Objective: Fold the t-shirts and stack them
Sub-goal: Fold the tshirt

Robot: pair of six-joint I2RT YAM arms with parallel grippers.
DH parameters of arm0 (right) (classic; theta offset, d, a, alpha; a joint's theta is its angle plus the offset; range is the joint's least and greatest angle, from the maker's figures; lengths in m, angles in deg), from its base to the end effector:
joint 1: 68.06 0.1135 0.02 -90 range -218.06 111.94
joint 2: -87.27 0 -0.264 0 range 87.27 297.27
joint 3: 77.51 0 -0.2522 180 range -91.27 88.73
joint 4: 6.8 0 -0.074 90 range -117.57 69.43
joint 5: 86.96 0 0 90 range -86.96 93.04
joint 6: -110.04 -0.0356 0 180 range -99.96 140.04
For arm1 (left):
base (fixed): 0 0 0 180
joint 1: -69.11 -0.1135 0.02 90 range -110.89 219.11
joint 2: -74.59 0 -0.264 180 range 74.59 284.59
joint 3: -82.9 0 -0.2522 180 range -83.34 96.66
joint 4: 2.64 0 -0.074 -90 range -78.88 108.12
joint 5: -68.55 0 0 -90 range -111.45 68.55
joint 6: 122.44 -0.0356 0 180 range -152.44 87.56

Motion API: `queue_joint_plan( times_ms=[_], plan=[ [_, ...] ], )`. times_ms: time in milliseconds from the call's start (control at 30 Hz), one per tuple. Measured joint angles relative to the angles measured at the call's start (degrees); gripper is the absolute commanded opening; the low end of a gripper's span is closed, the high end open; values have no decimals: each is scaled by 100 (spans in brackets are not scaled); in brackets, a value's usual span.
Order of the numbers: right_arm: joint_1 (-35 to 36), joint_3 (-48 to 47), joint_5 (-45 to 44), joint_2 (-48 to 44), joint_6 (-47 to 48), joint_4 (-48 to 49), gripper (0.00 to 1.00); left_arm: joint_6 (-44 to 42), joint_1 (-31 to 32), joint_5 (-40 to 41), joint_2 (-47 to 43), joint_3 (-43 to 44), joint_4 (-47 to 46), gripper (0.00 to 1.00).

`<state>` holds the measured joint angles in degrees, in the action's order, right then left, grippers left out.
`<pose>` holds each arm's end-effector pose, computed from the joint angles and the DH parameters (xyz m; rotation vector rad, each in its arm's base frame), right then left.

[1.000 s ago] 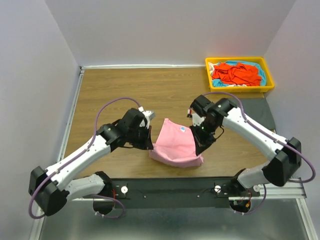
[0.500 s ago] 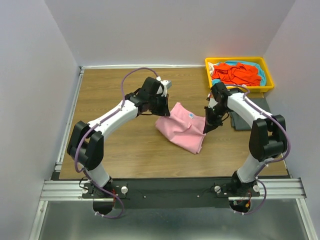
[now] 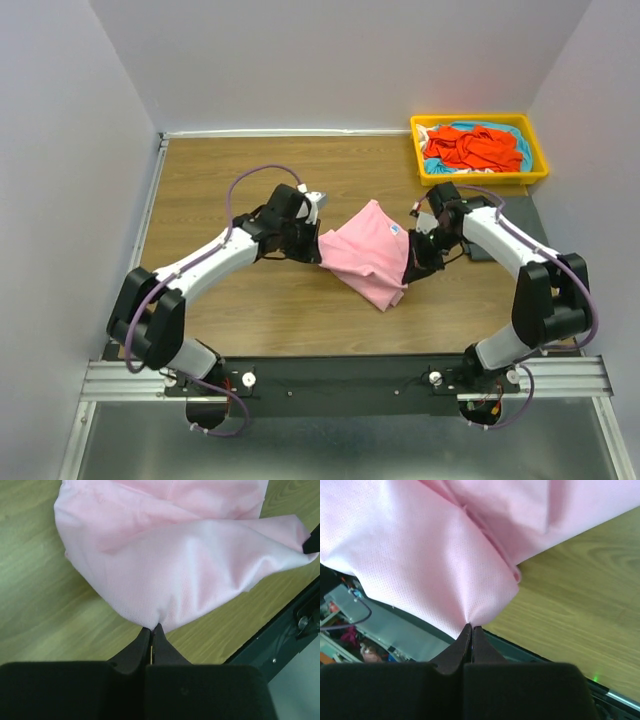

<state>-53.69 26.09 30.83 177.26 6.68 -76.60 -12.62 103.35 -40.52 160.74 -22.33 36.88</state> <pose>0.2644 0.0849 0.2134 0.0702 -3.0381 -0.7718 0.2559 -0.1882 0.2436 0.4739 2.5267 -0.7981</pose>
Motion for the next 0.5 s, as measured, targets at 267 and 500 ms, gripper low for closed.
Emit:
queue_joint_plan(
  times_ms=[267, 500],
  plan=[
    [1679, 918, 487, -796, -356, -114, 1, 188, 352, -225, -1937, -964, 874, 0],
    [2275, 70, 431, -1368, -654, -883, 1, 98, 286, -879, -2719, -341, 1738, 0]
  ],
)
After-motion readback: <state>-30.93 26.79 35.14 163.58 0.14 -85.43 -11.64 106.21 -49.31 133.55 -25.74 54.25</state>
